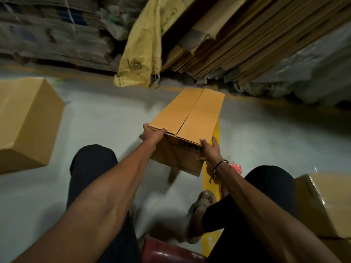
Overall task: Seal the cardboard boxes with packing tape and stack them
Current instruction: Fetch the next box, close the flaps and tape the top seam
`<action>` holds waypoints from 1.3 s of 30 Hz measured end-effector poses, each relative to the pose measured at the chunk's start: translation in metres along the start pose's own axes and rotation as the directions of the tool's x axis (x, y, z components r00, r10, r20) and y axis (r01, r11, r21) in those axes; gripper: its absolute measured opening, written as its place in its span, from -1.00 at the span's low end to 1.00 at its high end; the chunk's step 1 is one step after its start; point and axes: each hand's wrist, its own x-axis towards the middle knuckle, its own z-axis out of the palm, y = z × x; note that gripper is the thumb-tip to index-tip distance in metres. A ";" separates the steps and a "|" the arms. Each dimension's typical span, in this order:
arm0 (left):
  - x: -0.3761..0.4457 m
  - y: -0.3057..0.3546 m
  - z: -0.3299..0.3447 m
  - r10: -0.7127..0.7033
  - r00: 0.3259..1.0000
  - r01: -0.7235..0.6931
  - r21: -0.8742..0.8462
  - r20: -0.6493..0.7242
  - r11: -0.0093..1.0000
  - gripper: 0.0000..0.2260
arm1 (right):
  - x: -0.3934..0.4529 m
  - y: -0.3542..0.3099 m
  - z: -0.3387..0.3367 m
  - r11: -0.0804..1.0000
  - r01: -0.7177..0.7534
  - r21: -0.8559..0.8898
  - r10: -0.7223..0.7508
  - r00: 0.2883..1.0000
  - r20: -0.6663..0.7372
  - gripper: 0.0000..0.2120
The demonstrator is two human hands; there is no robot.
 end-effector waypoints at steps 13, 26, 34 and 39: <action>0.090 -0.077 0.039 0.063 0.997 -0.066 0.051 0.053 0.997 -0.35 | 0.038 0.086 0.044 0.983 -0.165 -0.083 0.168 0.985 0.025 -0.20; 0.047 -0.136 0.094 0.061 0.995 -0.066 0.072 0.074 0.995 0.15 | 0.105 0.114 0.043 0.922 -0.334 -0.195 0.340 0.941 -0.003 0.42; 0.066 -0.145 0.099 0.078 0.992 -0.097 0.196 0.103 0.976 0.22 | 0.162 0.077 0.031 0.917 -0.394 -0.062 0.398 0.914 0.083 0.03; 0.088 -0.143 0.073 0.090 0.982 -0.139 0.301 0.169 0.944 0.20 | 0.153 0.080 0.048 0.942 -0.321 -0.096 0.327 0.943 0.058 -0.32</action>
